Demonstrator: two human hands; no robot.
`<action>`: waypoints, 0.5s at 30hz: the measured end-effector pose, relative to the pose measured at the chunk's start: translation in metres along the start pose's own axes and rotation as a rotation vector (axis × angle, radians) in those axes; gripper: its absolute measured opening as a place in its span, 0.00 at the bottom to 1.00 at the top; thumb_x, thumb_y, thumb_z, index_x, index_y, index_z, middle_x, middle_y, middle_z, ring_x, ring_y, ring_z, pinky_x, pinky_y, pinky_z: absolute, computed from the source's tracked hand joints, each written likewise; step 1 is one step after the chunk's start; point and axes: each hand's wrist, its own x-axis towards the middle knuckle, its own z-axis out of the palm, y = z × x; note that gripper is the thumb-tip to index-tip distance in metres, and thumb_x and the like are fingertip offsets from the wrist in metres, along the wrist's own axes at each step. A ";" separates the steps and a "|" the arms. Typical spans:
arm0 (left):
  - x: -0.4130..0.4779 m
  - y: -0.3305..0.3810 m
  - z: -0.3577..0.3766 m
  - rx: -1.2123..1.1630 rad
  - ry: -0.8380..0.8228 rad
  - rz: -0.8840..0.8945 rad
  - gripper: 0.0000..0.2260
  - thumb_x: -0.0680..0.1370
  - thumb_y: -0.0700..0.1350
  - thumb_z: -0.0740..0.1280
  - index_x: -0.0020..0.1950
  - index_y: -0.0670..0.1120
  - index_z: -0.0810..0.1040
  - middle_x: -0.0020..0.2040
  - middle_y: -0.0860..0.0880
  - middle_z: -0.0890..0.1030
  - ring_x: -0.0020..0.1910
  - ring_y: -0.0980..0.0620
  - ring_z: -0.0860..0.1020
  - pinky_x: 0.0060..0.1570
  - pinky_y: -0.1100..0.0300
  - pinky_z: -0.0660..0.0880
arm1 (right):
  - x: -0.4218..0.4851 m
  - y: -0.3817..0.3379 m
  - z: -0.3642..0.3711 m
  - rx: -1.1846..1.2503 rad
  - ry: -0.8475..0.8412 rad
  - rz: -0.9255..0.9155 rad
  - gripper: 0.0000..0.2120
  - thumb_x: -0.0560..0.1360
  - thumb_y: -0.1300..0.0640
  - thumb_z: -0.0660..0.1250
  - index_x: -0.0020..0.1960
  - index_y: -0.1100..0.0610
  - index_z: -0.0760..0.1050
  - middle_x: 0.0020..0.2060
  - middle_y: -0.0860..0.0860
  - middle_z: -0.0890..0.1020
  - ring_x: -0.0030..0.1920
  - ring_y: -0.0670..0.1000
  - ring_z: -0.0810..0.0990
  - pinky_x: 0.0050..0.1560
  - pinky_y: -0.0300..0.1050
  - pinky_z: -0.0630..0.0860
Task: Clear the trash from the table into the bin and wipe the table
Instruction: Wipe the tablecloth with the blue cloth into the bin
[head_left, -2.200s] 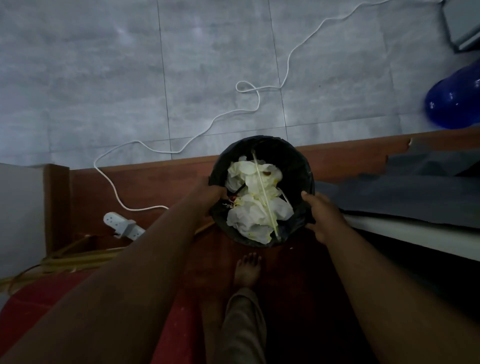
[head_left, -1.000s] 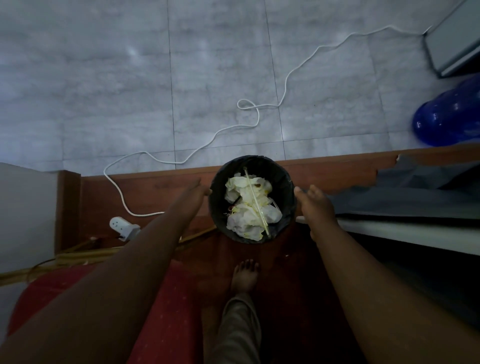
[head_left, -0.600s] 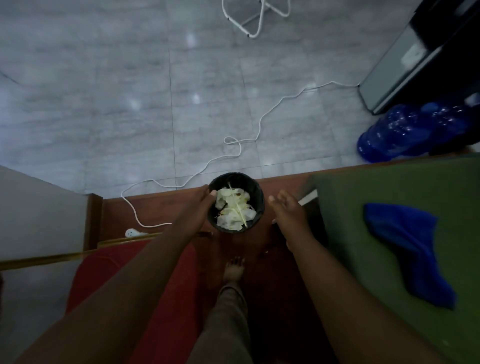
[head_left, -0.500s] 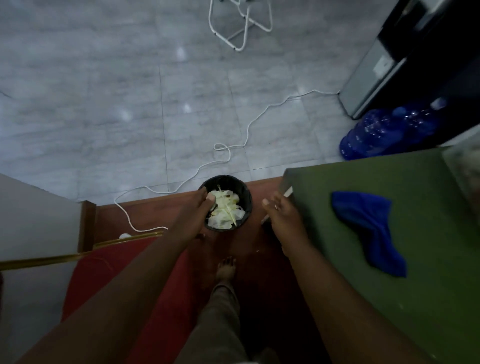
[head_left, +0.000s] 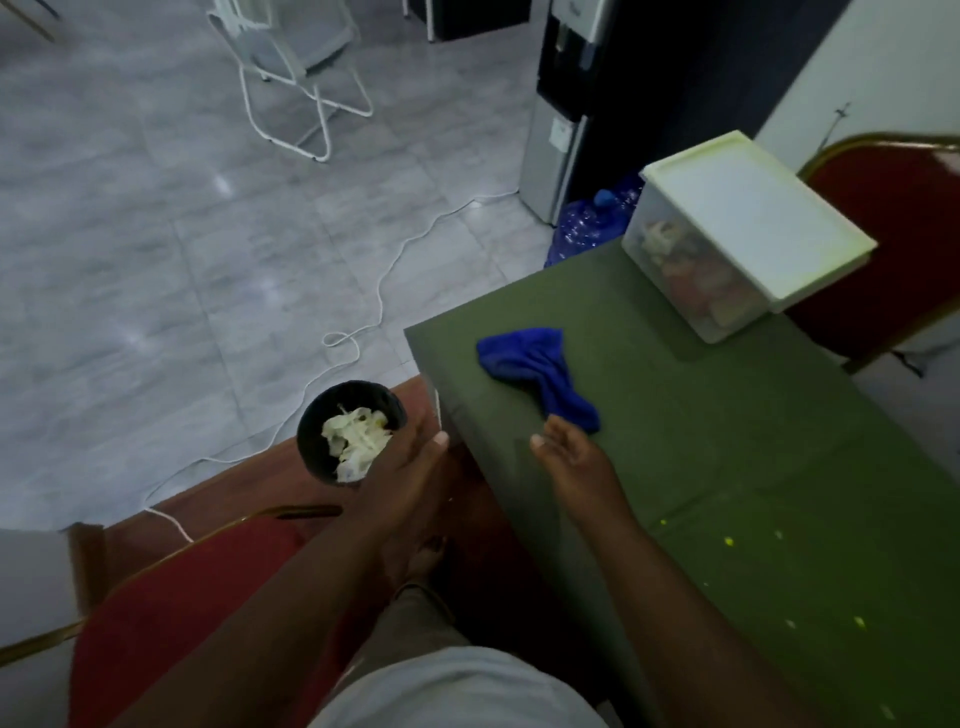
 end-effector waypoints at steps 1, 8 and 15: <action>0.005 0.005 0.010 -0.012 -0.036 0.000 0.13 0.81 0.42 0.62 0.65 0.54 0.71 0.48 0.74 0.78 0.49 0.79 0.72 0.43 0.82 0.67 | 0.003 0.003 -0.008 0.003 0.021 0.005 0.24 0.75 0.54 0.70 0.69 0.57 0.71 0.66 0.51 0.76 0.64 0.47 0.75 0.69 0.51 0.69; 0.070 0.016 0.014 0.287 -0.145 0.063 0.26 0.79 0.56 0.63 0.75 0.51 0.64 0.75 0.55 0.64 0.69 0.64 0.64 0.68 0.65 0.61 | 0.041 -0.002 -0.027 -0.292 0.199 -0.109 0.21 0.75 0.48 0.68 0.65 0.53 0.75 0.62 0.49 0.79 0.62 0.49 0.76 0.64 0.47 0.72; 0.159 0.034 0.030 0.566 -0.162 0.238 0.34 0.74 0.66 0.60 0.75 0.50 0.64 0.74 0.50 0.67 0.71 0.56 0.65 0.68 0.60 0.60 | 0.118 -0.028 0.004 -0.846 0.120 -0.497 0.25 0.76 0.47 0.65 0.71 0.51 0.69 0.68 0.49 0.74 0.73 0.57 0.63 0.71 0.54 0.59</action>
